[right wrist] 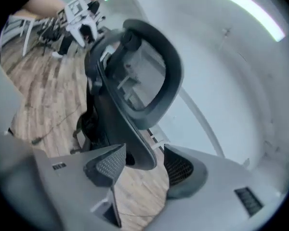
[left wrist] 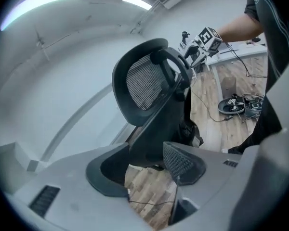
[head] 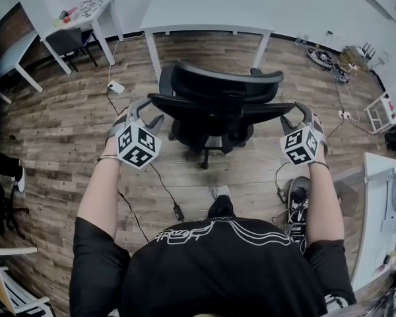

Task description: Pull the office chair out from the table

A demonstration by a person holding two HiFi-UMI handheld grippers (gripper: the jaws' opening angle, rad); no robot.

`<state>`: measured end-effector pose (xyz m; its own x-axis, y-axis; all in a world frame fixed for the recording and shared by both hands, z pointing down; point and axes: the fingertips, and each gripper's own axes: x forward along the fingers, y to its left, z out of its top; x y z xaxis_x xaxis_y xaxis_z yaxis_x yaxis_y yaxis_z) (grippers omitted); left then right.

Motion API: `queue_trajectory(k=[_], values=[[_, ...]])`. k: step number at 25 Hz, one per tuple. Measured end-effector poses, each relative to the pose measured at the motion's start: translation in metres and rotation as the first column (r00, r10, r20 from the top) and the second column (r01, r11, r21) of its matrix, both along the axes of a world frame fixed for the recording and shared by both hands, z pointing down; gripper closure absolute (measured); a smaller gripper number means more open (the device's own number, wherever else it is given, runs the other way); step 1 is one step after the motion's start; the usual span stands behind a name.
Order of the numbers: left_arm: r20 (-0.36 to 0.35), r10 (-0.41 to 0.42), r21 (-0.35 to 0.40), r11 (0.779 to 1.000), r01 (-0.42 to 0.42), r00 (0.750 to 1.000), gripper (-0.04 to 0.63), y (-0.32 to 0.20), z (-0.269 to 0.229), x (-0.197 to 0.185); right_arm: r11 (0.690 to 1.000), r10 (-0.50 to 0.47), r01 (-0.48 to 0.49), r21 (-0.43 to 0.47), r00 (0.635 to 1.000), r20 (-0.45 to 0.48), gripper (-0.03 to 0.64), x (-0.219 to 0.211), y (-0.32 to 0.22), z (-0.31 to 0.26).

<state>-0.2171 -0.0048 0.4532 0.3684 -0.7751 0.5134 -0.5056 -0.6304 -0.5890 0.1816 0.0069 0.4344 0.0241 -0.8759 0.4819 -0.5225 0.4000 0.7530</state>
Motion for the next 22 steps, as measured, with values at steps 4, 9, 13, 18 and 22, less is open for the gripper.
queue_trajectory(k=[4, 9, 13, 18, 22], values=[[-0.168, 0.018, -0.081, 0.996, -0.032, 0.986, 0.393, 0.049, -0.003, 0.002, 0.995, -0.097, 0.102, 0.002, 0.942, 0.32, 0.364, -0.069, 0.053, -0.034], [-0.419, 0.05, -0.096, 0.99, -0.099, 0.906, 0.53, 0.1, -0.039, 0.04, 0.969, -0.192, 0.248, -0.023, 0.803, 0.565, 0.368, -0.143, 0.113, -0.044], [-0.669, 0.029, -0.175, 0.965, -0.196, 0.743, 0.583, 0.146, -0.064, 0.072, 0.939, -0.238, 0.343, 0.0, 0.653, 0.719, 0.455, -0.19, 0.16, -0.057], [-0.88, -0.086, -0.27, 0.899, -0.345, 0.467, 0.589, 0.189, -0.092, 0.094, 0.878, -0.337, 0.466, 0.107, 0.444, 0.831, 0.566, -0.222, 0.206, -0.083], [-0.904, -0.063, -0.244, 0.888, -0.39, 0.423, 0.589, 0.218, -0.099, 0.114, 0.866, -0.286, 0.49, 0.093, 0.335, 0.898, 0.58, -0.219, 0.229, -0.083]])
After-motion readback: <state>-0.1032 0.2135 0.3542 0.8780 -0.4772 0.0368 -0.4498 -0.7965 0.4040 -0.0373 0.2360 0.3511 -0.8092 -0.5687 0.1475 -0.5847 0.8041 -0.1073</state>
